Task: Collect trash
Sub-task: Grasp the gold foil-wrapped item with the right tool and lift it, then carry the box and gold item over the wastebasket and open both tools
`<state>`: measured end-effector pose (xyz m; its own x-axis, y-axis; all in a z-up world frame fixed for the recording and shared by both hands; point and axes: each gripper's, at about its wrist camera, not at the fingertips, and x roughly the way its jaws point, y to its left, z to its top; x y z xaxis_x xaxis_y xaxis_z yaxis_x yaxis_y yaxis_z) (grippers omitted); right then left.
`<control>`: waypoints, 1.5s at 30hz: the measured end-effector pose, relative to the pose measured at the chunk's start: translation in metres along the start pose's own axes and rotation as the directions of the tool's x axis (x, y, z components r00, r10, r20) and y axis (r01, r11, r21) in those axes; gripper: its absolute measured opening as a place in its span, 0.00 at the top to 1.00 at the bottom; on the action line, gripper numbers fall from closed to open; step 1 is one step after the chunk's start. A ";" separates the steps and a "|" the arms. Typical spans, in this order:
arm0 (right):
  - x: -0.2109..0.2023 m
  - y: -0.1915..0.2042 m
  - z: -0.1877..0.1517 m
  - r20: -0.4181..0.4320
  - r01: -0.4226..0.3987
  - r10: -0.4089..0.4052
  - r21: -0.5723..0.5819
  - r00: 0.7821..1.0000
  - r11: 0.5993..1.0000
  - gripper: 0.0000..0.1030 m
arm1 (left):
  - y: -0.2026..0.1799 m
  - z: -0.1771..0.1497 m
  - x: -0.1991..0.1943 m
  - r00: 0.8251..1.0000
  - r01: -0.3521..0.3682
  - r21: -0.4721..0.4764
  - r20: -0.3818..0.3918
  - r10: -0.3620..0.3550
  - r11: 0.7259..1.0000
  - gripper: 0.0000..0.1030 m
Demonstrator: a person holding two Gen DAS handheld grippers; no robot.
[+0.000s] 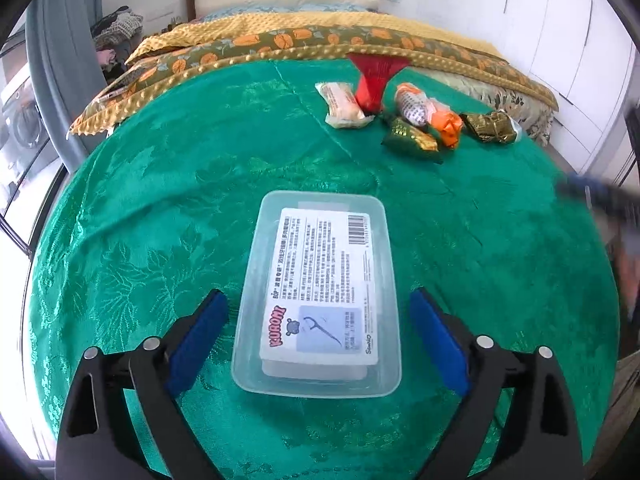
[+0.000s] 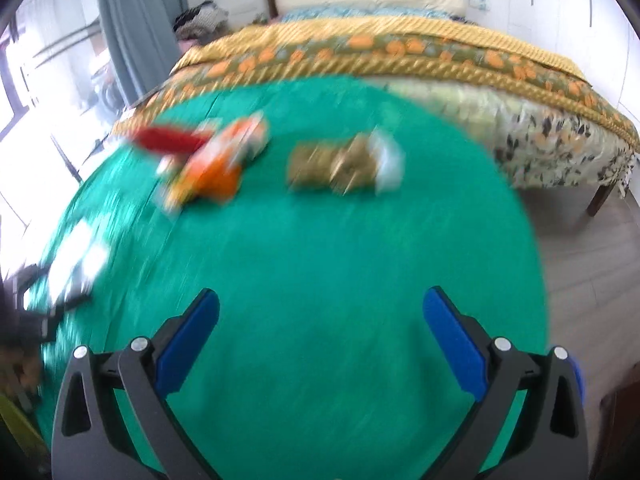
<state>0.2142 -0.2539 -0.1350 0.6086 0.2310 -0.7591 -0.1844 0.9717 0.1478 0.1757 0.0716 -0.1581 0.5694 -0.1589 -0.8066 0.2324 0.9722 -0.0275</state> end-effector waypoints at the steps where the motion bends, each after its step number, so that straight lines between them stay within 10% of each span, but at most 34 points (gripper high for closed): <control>1: 0.004 -0.008 0.016 0.003 -0.012 0.012 0.008 1.000 1.000 0.04 | 0.000 0.000 0.001 1.000 -0.002 -0.004 -0.002 0.002 1.000 0.08; 6: 0.039 -0.039 0.070 -0.032 -0.098 0.102 0.102 0.994 0.990 0.05 | -0.003 0.000 0.004 1.000 -0.012 0.015 -0.016 0.012 1.000 0.05; 9: 0.059 -0.048 0.081 -0.061 -0.191 0.206 0.185 0.977 0.964 0.38 | -0.002 0.000 0.003 1.000 -0.001 0.007 -0.013 0.001 1.000 0.05; 11: 0.060 -0.044 0.077 -0.082 -0.250 0.271 0.205 0.959 0.947 0.40 | -0.002 0.000 0.002 1.000 0.003 0.002 -0.012 -0.003 1.000 0.05; 17: 0.030 0.008 0.031 -0.258 -0.436 0.447 0.101 0.857 0.894 0.37 | -0.002 -0.001 0.003 1.000 -0.005 0.008 -0.014 0.005 1.000 0.05; 21: 0.008 0.033 0.036 -0.198 -0.222 0.191 -0.145 0.961 0.964 0.15 | -0.003 -0.001 0.003 1.000 -0.009 0.010 -0.015 0.009 1.000 0.05; 24: 0.025 0.041 0.056 -0.166 -0.130 0.099 -0.192 0.981 0.973 0.15 | -0.003 -0.001 0.003 1.000 -0.008 0.009 -0.015 0.008 1.000 0.05; 28: 0.069 0.047 0.070 -0.201 -0.074 0.025 -0.244 0.979 0.967 0.18 | -0.003 -0.001 0.003 1.000 -0.008 0.009 -0.015 0.008 1.000 0.05; 30: 0.084 0.046 0.067 -0.233 -0.071 0.010 -0.253 0.972 0.965 0.55 | -0.003 -0.001 0.003 1.000 -0.007 0.009 -0.015 0.007 1.000 0.05; 33: 0.077 0.048 0.054 -0.228 -0.070 0.014 -0.241 0.974 0.968 0.60 | -0.003 -0.001 0.003 1.000 -0.007 0.008 -0.014 0.007 1.000 0.05; 41: 0.014 0.089 -0.031 -0.291 -0.135 0.051 -0.277 0.955 0.951 0.60 | 0.000 -0.001 0.000 1.000 0.015 -0.004 -0.007 -0.015 1.000 0.05; 45: -0.006 0.091 -0.052 -0.278 -0.146 0.076 -0.237 0.957 0.960 0.37 | 0.010 -0.003 -0.008 0.995 0.097 -0.034 0.003 -0.097 0.995 0.05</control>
<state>0.1535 -0.1699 -0.1496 0.3538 0.2815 -0.8920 -0.4488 0.8877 0.1022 0.1710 0.0828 -0.1538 0.5462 -0.2527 -0.7986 0.2598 0.9575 -0.1252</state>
